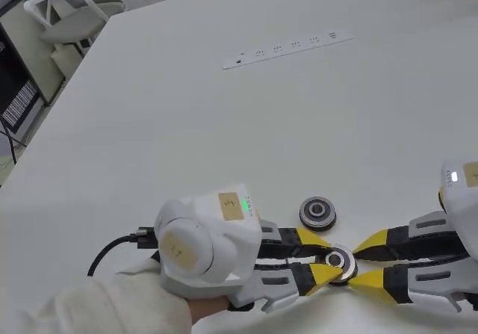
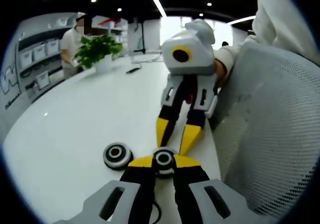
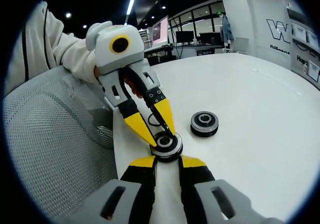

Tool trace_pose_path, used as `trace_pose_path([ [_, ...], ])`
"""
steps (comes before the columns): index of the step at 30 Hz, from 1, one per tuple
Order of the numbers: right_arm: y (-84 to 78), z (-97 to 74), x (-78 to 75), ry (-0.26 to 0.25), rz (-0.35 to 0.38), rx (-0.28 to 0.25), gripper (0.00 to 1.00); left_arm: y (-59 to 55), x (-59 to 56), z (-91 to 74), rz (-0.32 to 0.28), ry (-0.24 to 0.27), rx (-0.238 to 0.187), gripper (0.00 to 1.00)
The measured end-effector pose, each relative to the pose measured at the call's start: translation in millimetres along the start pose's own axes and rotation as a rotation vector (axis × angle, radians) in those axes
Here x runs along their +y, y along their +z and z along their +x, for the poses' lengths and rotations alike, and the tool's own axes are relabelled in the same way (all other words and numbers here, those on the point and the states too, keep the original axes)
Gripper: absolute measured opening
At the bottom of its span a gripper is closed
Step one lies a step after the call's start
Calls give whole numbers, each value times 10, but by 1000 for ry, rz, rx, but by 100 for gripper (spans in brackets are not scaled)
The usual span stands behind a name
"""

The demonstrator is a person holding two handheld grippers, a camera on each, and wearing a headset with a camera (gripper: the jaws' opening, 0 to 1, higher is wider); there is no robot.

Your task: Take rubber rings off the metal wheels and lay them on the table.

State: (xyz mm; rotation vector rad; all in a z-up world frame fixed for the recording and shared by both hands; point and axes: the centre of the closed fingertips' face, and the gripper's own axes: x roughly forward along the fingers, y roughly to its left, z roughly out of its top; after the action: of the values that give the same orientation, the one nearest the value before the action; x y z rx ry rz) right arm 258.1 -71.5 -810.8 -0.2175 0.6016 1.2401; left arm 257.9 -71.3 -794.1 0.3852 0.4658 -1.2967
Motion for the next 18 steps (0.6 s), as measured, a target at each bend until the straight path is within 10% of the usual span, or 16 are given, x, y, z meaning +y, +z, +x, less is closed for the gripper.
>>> trace_pose_path([
  [18,-15,-4,-49,-2,-2,18,2,-2,20,0,-2,6,-3,14],
])
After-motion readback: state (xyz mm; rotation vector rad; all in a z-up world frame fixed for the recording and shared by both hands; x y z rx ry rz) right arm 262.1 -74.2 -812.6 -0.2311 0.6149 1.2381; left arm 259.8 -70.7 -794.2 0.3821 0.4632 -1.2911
